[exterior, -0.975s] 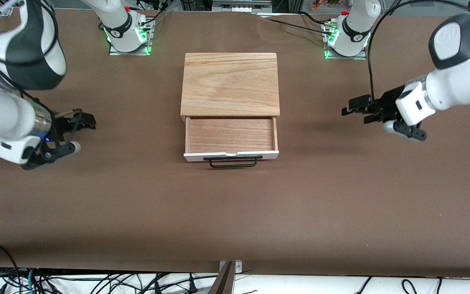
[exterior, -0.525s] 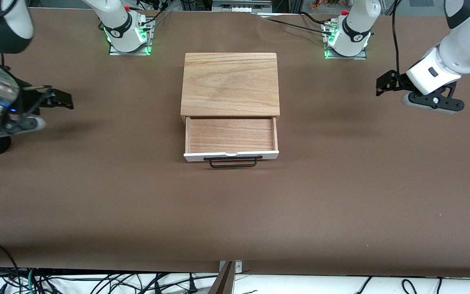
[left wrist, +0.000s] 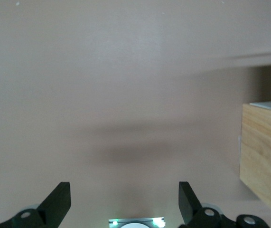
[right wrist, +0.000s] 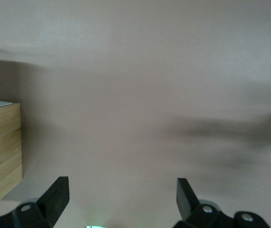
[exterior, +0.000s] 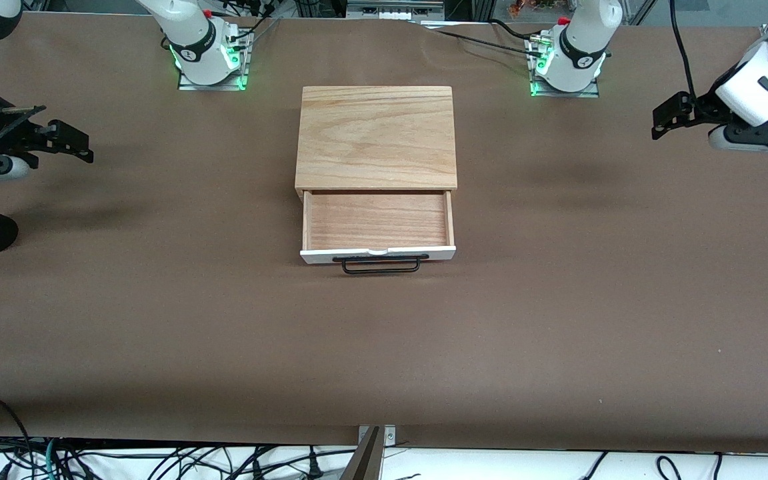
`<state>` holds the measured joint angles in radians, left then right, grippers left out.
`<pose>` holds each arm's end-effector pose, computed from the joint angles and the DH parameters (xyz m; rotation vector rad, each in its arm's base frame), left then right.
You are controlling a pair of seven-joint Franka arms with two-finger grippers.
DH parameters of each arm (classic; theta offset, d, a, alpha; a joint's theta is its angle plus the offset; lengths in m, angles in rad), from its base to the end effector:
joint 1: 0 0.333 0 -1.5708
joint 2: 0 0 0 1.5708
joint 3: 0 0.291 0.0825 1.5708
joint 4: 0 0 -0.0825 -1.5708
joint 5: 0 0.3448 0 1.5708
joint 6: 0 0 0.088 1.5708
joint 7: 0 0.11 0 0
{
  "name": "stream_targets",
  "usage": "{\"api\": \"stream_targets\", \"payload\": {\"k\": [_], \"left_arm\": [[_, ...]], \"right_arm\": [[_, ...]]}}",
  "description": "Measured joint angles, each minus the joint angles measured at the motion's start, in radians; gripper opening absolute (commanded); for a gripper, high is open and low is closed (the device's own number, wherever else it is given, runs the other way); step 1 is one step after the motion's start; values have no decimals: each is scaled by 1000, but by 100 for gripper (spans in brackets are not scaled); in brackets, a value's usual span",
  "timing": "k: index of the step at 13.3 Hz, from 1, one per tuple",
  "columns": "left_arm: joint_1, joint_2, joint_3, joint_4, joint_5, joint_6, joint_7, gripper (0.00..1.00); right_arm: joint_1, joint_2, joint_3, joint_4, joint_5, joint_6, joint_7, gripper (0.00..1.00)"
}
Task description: Pull top drawer with both arms simultaneously
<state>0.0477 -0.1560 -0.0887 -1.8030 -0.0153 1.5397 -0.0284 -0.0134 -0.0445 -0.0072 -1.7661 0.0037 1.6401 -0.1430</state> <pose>0.4617 -0.0234 0.5702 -3.1348 0.0164 0.1693 0.5014 -0.0100 0.5403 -3.1226 -0.1907 0.1266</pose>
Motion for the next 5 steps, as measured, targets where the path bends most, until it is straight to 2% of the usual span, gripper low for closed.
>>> {"api": "stream_targets", "payload": {"k": [5], "left_arm": [[2, -3, -12, -1, 0, -11, -70, 100]], "right_arm": [[8, -6, 10, -1, 0, 29, 14, 100]]}}
